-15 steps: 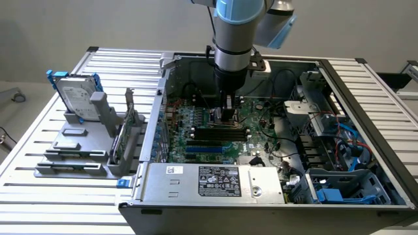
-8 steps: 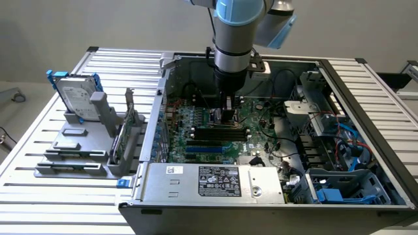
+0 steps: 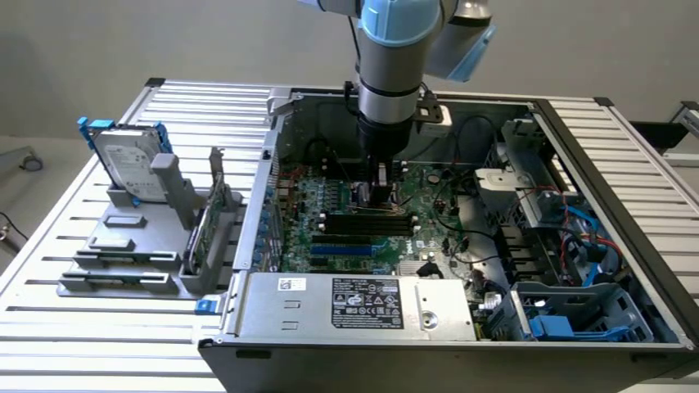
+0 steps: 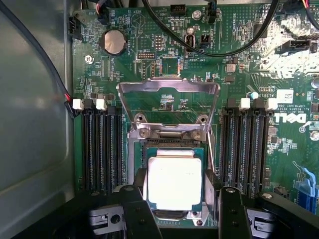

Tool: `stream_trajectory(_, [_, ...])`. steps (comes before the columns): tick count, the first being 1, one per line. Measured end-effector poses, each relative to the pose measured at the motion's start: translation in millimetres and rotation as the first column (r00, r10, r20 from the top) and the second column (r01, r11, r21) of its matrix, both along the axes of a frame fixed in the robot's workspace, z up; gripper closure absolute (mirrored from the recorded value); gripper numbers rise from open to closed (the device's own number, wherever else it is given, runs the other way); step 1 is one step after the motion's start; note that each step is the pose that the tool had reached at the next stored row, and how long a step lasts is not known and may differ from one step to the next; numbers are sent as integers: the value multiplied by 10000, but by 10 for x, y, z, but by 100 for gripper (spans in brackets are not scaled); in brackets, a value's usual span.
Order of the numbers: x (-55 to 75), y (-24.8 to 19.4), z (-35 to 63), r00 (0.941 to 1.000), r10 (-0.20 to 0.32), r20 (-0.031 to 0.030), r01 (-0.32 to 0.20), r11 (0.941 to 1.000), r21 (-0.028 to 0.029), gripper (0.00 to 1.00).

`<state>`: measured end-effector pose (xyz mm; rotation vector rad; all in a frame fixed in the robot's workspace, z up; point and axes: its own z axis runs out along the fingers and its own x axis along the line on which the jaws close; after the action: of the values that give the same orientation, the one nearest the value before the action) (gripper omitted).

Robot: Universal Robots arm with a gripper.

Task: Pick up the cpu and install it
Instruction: 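Place the cpu into insertion slot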

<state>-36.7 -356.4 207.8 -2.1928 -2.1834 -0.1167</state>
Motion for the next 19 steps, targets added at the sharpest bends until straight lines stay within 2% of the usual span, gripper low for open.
stream_trajectory(19, [0,16,-56,10000,0,0,0,10000,-20,46])
